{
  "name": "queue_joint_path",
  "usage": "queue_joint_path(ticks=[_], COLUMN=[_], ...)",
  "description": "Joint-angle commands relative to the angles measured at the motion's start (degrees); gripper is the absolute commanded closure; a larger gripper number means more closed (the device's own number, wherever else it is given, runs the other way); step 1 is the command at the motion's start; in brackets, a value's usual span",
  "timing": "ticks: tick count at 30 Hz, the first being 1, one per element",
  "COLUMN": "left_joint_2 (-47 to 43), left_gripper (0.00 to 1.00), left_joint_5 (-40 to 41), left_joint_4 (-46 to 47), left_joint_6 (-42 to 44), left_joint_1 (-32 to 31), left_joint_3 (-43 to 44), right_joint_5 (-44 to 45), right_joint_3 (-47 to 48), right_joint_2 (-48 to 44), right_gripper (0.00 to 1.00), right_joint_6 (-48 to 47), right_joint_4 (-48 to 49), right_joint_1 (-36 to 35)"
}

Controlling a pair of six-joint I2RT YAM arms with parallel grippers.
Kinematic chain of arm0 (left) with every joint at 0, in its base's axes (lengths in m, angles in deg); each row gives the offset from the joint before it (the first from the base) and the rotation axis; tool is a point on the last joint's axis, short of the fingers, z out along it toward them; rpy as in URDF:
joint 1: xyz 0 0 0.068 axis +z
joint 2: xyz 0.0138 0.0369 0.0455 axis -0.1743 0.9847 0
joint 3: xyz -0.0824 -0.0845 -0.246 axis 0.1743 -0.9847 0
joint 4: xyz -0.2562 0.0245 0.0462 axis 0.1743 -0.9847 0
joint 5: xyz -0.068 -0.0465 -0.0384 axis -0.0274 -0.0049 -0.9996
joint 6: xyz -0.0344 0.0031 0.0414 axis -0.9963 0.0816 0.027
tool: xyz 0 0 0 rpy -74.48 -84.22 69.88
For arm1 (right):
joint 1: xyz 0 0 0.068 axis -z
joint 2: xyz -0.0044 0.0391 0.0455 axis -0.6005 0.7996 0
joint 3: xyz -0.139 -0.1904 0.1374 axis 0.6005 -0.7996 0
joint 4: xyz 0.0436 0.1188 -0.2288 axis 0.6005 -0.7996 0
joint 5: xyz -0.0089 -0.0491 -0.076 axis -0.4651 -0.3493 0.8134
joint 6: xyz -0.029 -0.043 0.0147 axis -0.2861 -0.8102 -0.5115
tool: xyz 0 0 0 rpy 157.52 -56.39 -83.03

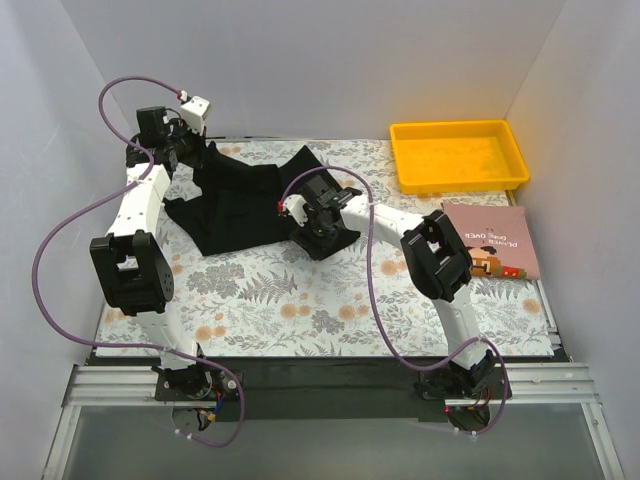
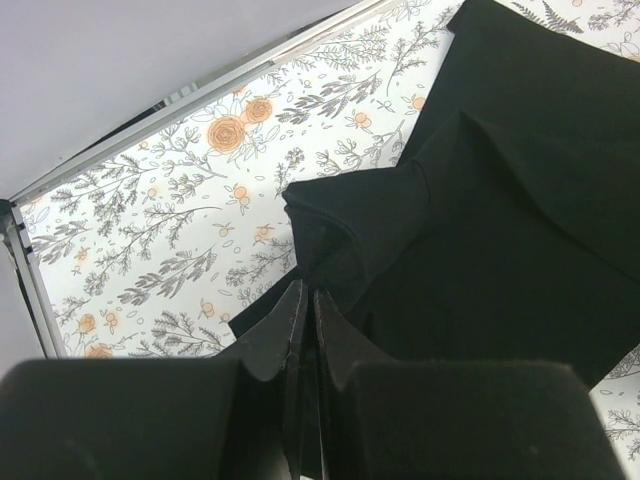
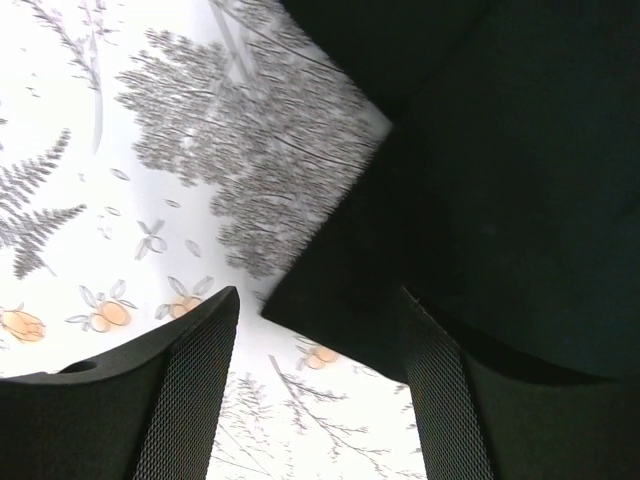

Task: Fold and stack the t-shirts
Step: Flatten the tshirt out

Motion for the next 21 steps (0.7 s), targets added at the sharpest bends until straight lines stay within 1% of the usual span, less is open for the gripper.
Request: queue_joint_path(ticks=[1,6,9,12,15,16,17,18,19,21], left_joint_2=[-3.17,-3.88,-4.49,-5.02,-5.19,-5.19,-5.19,-5.02,-5.11,-5.28], left_gripper=[1.00,1.00,1.00,1.00,1.00,1.00,1.00,1.00,1.00,1.00], left_joint_5=[0.06,-0.12,-0.38,-0.38,-0.56,-0.56,-0.56,-0.47,-0.38,-0.47], left_joint_4=[1.57,1.84,1.84,2.10,2.36,2.45,2.54,2.54,2.54,2.54], left_joint_6=[0.67,0.67,1.02,1.28,1.19,1.19,1.19,1.11,1.02,0.49], left_joint_1=[0.00,0.00,0.00,0.00,0.00,0.00,-0.09,0.00,0.00,0.17], left_joint_3=[-0.63,-1.42,-2.21,-3.00,-3.09,-3.00,-2.92,-2.91,-2.65,-2.56], right_joint_5=[1.93,6.23,6.24,8.52,8.87,8.79,8.79,9.14,9.23,10.19], right_joint_3=[1.21,-0.28,-1.42,-1.69,-1.78,-2.13,-2.31,-2.31,-2.05,-1.78], right_joint_2=[-0.15,3.19,3.90,3.72,3.81,4.16,4.33,4.42,4.69,3.81], right_gripper=[0.31,0.32,0.33,0.37,0.51,0.68,0.79,0.94,0.99,0.99], right_joint_6=[1.45,1.63,1.72,1.81,1.81,1.81,1.72,1.55,0.85,-0.47], right_joint_4=[0.11,0.20,0.11,0.11,-0.06,-0.24,-0.50,-0.76,-1.64,-2.61], right_joint_1=[-1.60,-1.43,-1.25,-1.17,-1.25,-1.25,-1.25,-1.25,-1.17,-0.82])
